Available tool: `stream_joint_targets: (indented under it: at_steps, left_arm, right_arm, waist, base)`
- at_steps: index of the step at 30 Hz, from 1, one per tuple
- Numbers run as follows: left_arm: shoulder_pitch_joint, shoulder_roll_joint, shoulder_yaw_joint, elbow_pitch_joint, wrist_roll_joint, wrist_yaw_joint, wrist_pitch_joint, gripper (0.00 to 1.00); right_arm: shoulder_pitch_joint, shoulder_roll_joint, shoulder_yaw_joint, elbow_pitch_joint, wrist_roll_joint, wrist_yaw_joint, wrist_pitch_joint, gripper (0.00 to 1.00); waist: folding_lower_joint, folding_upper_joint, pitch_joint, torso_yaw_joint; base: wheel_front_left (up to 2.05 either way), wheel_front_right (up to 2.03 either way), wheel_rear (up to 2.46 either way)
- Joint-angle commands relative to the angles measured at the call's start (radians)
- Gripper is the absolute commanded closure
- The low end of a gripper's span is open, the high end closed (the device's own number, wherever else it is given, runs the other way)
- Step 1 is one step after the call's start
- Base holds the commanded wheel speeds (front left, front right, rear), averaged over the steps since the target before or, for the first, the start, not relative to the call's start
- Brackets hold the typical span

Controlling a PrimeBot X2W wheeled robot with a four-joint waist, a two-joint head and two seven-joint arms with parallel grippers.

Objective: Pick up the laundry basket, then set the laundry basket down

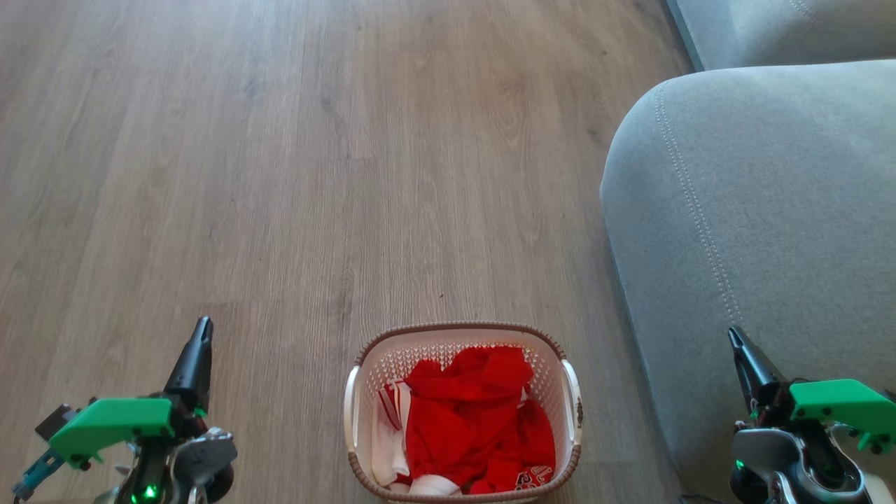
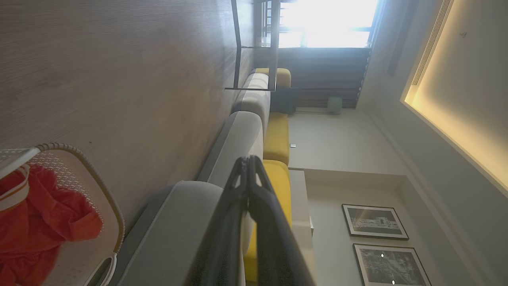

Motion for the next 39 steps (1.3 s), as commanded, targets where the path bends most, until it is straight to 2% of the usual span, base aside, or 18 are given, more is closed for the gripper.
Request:
stream_joint_targets:
  at_steps: [1,24,25,28,39]
  left_arm:
    - [-0.059,0.004,0.037,-0.032,0.01,-0.007,0.008,1.0]
    - [-0.059,0.004,0.037,-0.032,0.01,-0.007,0.008,1.0]
    - [0.001,0.0,-0.001,0.003,0.0,0.001,-0.001,0.0]
    - [0.022,-0.002,-0.004,0.04,0.001,0.001,-0.003,0.0]
    - [0.014,-0.001,-0.002,0.023,0.038,0.0,-0.035,0.0]
  right_arm:
    - [-0.048,-0.007,0.016,-0.034,-0.011,0.007,0.008,1.0]
    - [-0.048,-0.007,0.016,-0.034,-0.011,0.007,0.008,1.0]
    - [0.0,0.0,0.001,0.003,0.0,0.0,-0.001,0.0]
    - [0.017,0.005,0.004,0.04,0.0,0.0,-0.003,0.0]
    - [0.004,0.004,0.024,0.027,-0.014,0.0,-0.035,0.0]
  waist:
    - [0.0,0.0,0.0,0.0]
    - [0.0,0.0,0.0,0.0]
    - [0.0,0.0,0.0,0.0]
    - [0.0,0.0,0.001,0.0]
    - [0.0,0.0,0.003,-0.001]
  base:
    - [0.0,0.0,0.0]
    - [0.0,0.0,0.0]
    - [0.0,0.0,0.0]
    - [0.0,0.0,0.0]
    - [0.0,0.0,0.0]
